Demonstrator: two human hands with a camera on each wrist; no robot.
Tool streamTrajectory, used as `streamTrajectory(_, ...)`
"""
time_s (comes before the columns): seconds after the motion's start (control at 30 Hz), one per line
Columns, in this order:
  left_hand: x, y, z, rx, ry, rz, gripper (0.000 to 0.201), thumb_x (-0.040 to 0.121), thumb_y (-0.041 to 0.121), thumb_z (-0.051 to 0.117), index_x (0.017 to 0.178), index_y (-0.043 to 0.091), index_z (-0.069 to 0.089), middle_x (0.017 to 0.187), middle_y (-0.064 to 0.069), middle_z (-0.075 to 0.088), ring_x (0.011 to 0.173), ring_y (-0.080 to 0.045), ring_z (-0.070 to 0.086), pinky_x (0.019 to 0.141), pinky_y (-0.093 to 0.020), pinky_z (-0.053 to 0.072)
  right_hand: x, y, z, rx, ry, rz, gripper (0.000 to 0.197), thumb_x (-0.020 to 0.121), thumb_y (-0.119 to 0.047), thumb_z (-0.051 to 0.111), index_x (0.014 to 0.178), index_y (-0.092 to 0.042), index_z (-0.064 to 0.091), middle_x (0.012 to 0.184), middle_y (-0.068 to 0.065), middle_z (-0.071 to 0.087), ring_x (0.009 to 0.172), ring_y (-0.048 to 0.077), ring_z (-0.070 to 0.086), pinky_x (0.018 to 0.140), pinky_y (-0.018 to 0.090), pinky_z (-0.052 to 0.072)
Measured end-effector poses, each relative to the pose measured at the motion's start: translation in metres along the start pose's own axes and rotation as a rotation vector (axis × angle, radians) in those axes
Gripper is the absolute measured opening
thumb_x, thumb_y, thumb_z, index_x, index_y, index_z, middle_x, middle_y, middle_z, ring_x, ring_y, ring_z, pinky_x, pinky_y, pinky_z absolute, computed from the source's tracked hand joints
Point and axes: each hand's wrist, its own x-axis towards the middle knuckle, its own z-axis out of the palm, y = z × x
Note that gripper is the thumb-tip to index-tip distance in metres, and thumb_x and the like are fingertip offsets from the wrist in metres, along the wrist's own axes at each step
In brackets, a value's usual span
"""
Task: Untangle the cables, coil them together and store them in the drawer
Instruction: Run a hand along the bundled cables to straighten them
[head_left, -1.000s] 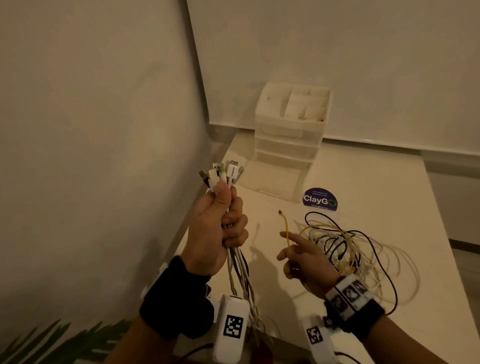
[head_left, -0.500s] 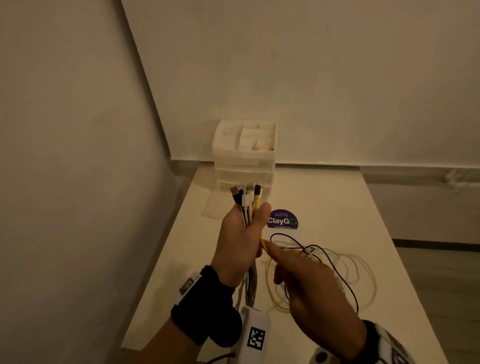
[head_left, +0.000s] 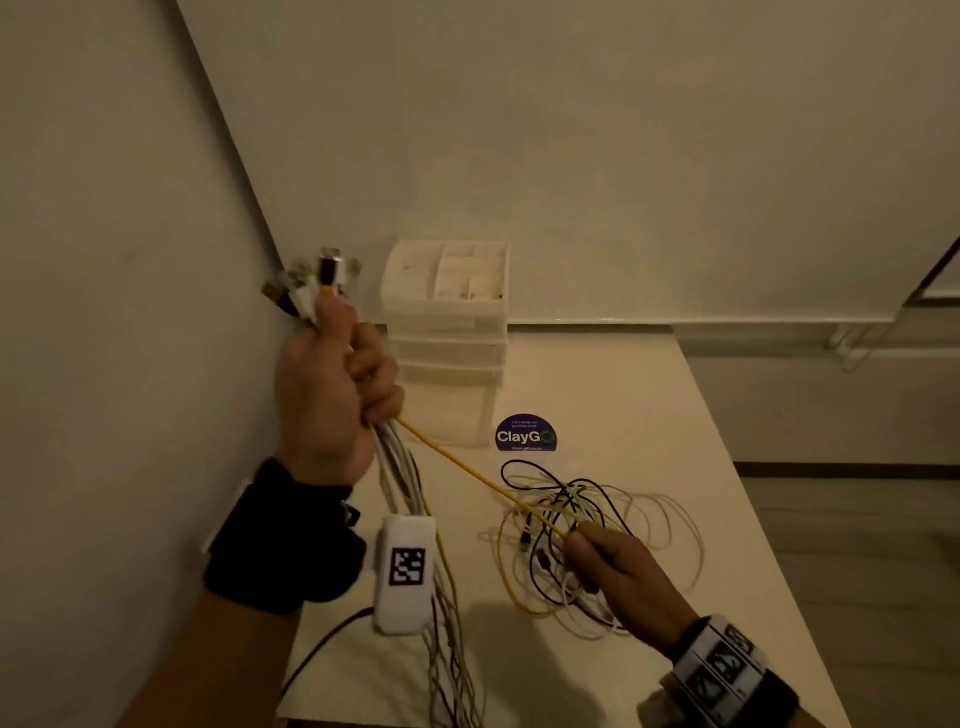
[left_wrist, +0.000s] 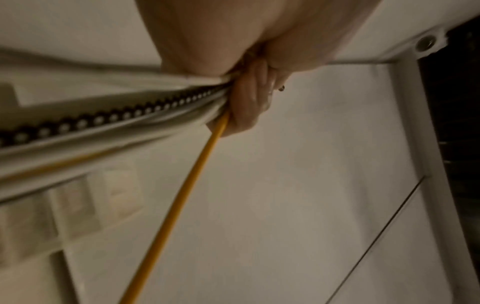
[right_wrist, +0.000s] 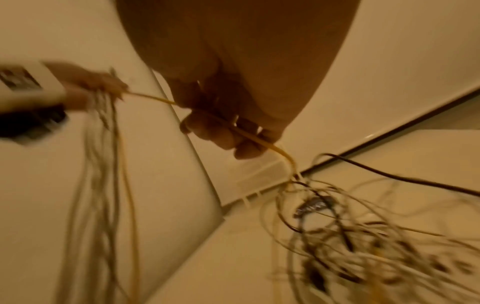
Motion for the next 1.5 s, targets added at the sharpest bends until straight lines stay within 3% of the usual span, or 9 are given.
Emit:
streamTrajectory(0.3,-0.035,-0.044,0.0,0.874,-0.173,0.038,0.024,0.079,0.023,0.079,0.064,0.017,0.061,0.05,0.006,0.039,0.044,-0.011,0.032,0.045,-0.021,0.031,0.032,-0.028,-0.024,0.058,0.169,0.004,0.048,0.094,-0.008,0.057,0.052,-0.014,0.035,0.049,-0.002,0.03,0.041,0.005,0.029,0.047,0.014,0.032)
streamTrajectory(0.4,-0.043,-0.072,0.011,0.853,-0.221,-0.045,0.016,0.075,0.03,0.081,0.075,0.018,0.07,0.048,0.012,0.034,0.046,-0.011,0.03,0.048,-0.023,0.029,0.039,-0.057,-0.026,0.089,0.048,-0.026,0.049,0.091,-0.008,0.059,0.05,-0.011,0.032,0.052,0.004,0.024,0.044,0.01,0.022,0.049,0.025,0.026)
streamTrajectory(0.5,-0.042,-0.088,0.02,0.83,-0.298,-0.071,0.039,0.072,0.052,0.072,0.082,0.014,0.071,0.061,-0.006,0.061,0.056,-0.028,0.053,0.057,-0.041,0.048,0.042,-0.075,-0.029,0.264,0.023,-0.034,0.04,0.081,-0.02,0.057,0.048,-0.011,0.037,0.049,0.003,0.028,0.046,0.015,0.023,0.051,0.033,0.023)
streamTrajectory(0.67,-0.04,-0.095,0.025,0.753,-0.419,-0.083,0.015,0.085,0.019,0.072,0.079,0.006,0.071,0.056,0.005,0.052,0.05,-0.006,0.042,0.053,-0.023,0.037,0.041,-0.081,-0.045,0.475,0.047,-0.002,0.043,0.09,-0.019,0.058,0.051,-0.008,0.043,0.053,0.007,0.031,0.048,0.018,0.028,0.053,0.034,0.027)
streamTrajectory(0.8,-0.041,-0.1,0.033,0.61,-0.373,-0.122,0.027,0.084,0.003,0.07,0.068,0.025,0.068,0.043,0.014,0.043,0.038,0.001,0.038,0.044,-0.01,0.033,0.038,-0.079,-0.048,0.537,0.004,-0.004,0.042,0.09,-0.029,0.054,0.055,-0.009,0.045,0.055,0.007,0.028,0.052,0.018,0.022,0.054,0.034,0.021)
streamTrajectory(0.9,-0.04,-0.1,0.041,0.642,-0.36,-0.068,0.018,0.084,0.001,0.069,0.074,0.017,0.067,0.041,0.015,0.05,0.038,0.003,0.045,0.045,-0.008,0.034,0.036,-0.075,-0.048,0.537,-0.006,0.002,0.046,0.096,-0.034,0.053,0.06,-0.005,0.051,0.051,0.004,0.028,0.047,0.016,0.022,0.053,0.034,0.02)
streamTrajectory(1.07,-0.01,-0.084,0.021,0.588,-0.014,0.006,0.023,0.087,0.013,0.07,0.065,0.021,0.065,0.04,0.013,0.045,0.037,-0.004,0.037,0.046,-0.025,0.03,0.029,-0.052,-0.051,0.42,0.004,0.034,0.044,0.093,-0.037,0.046,0.067,-0.002,0.057,0.049,0.001,0.039,0.045,0.014,0.032,0.047,0.022,0.031)
streamTrajectory(1.3,0.019,-0.052,-0.022,0.588,0.243,0.128,0.009,0.085,0.017,0.073,0.076,0.021,0.073,0.047,0.009,0.048,0.035,-0.009,0.031,0.045,-0.025,0.03,0.023,-0.007,-0.053,0.216,0.165,0.129,0.046,0.092,-0.037,0.055,0.061,-0.004,0.049,0.054,0.005,0.036,0.052,0.017,0.032,0.055,0.034,0.031)
streamTrajectory(1.5,-0.017,-0.053,0.026,0.844,-0.221,0.017,0.043,0.08,0.007,0.076,0.047,0.03,0.061,0.036,0.014,0.038,0.037,0.001,0.031,0.045,-0.014,0.026,0.039,-0.043,-0.059,0.075,0.092,0.079,0.047,0.09,-0.015,0.062,0.05,-0.015,0.036,0.053,0.004,0.03,0.052,0.015,0.027,0.055,0.033,0.029)
